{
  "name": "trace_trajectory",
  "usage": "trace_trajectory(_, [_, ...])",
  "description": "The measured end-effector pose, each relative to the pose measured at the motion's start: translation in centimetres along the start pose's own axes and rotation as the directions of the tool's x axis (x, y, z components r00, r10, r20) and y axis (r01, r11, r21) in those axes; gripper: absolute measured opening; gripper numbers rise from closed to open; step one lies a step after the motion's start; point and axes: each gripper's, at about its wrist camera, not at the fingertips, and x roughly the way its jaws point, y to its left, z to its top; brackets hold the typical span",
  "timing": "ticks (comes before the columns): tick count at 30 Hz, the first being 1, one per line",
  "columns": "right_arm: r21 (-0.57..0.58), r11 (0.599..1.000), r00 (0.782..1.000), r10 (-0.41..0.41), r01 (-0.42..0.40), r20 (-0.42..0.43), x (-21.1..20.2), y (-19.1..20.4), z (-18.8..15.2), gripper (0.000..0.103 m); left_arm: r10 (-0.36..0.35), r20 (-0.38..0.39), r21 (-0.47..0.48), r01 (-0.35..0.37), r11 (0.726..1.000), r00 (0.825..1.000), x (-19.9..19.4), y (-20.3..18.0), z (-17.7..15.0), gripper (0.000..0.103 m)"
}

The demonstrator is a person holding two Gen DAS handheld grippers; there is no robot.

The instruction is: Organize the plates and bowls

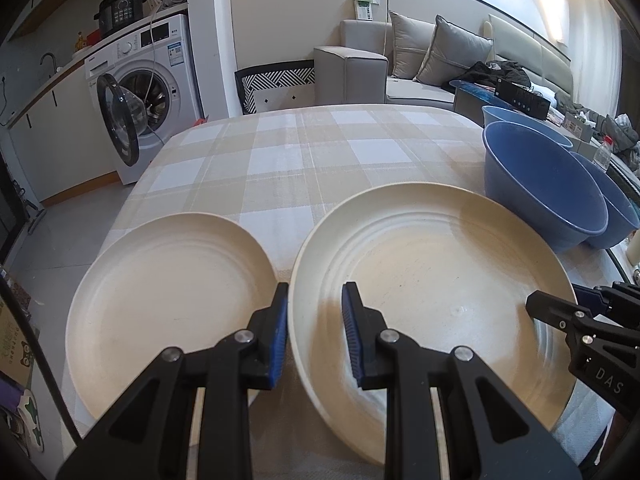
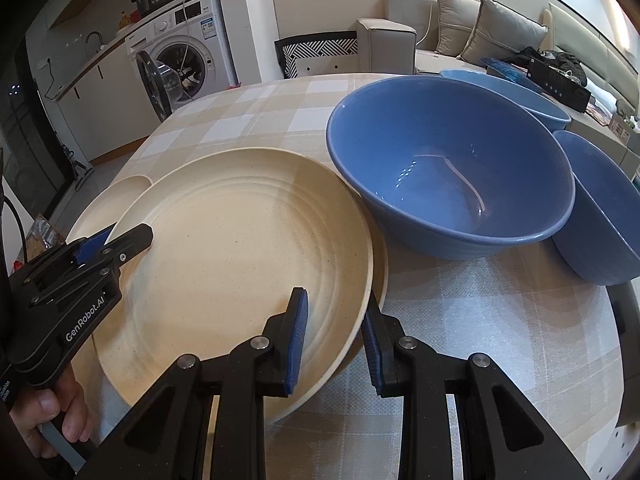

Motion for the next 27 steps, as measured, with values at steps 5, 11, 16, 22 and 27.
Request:
trace_trajectory(5, [-0.015,1.000,1.000,-0.016,0.016,0.005,-0.2,0.1,-0.2,0.026,0.000,-0.005,0.002,0.000,1.000,1.000,0.3,-0.1,0.0,0.023])
trace_trajectory(11, [-0.049,0.997,0.998,-0.055,0.056,0.009,-0.4,0.5,-0.1,0.027,0.004,-0.011,0.012,-0.004,1.000,1.000,0.6,-0.3,-0.1,0.023])
trace_trajectory(16, [-0.063,0.995,0.997,-0.072,0.072,0.004,-0.3,0.5,-0.1,0.027,0.009,-0.014,0.019,-0.008,1.000,1.000,1.0,-0.5,-0.2,0.023])
trace_trajectory(22, [-0.062,0.995,0.997,-0.073,0.073,0.002,-0.2,0.5,0.0,0.027,0.006,-0.018,0.023,-0.006,1.000,1.000,1.1,-0.6,-0.2,0.023])
trace_trajectory(27, [-0.052,0.996,0.997,-0.078,0.079,0.014,-0.1,0.3,-0.1,0.027,-0.002,-0.026,0.026,0.003,1.000,1.000,1.4,-0.6,-0.4,0.023])
